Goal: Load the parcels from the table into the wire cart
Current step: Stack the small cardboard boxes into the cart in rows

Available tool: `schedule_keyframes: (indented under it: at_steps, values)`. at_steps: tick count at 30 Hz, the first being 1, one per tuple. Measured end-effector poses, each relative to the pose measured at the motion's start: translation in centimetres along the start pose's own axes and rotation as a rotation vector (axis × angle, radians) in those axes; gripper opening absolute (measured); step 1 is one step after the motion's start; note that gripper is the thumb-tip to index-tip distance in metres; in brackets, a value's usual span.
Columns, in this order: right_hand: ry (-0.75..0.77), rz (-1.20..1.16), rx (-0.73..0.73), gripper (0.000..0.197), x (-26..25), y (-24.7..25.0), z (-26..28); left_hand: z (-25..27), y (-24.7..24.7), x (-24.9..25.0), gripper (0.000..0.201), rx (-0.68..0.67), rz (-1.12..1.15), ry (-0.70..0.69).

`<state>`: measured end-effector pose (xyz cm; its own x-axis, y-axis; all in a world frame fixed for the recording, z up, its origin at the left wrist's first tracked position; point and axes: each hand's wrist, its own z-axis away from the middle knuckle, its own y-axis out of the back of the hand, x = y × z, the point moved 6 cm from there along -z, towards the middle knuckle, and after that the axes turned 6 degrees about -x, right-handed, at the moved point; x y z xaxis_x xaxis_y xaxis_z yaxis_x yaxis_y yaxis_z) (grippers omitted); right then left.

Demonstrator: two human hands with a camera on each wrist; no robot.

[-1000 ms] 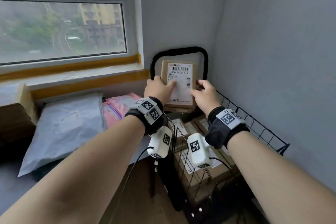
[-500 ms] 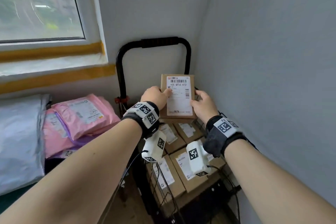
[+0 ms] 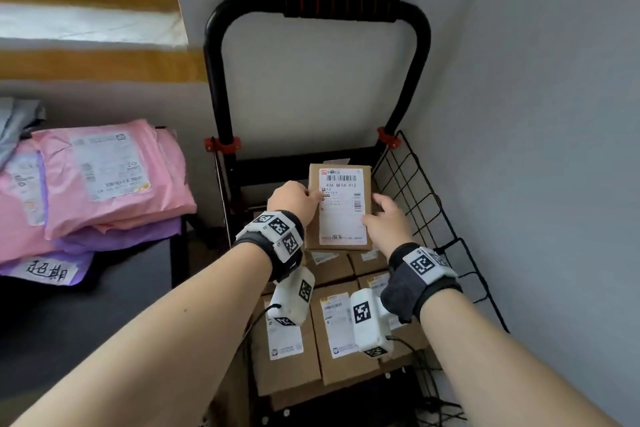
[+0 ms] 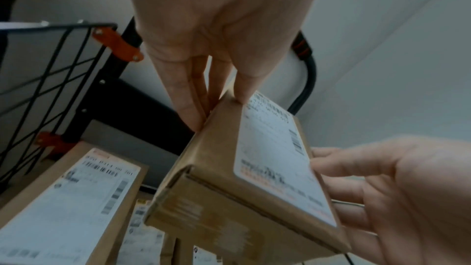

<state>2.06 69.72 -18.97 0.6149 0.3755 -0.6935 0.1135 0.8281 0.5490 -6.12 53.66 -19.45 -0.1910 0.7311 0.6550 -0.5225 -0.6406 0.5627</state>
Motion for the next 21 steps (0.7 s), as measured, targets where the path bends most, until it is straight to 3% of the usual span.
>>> schedule_keyframes:
  at_steps: [12,21]
  values:
    - [-0.086,0.119,-0.258,0.054,8.0,-4.5,-13.1,-9.1,-8.4,-5.6,0.021,0.076,-0.015,0.239]
    - [-0.186,0.181,-0.376,0.054,11.4,-7.4,-16.7,-11.5,-11.0,-8.4,0.022,0.08,-0.039,0.335]
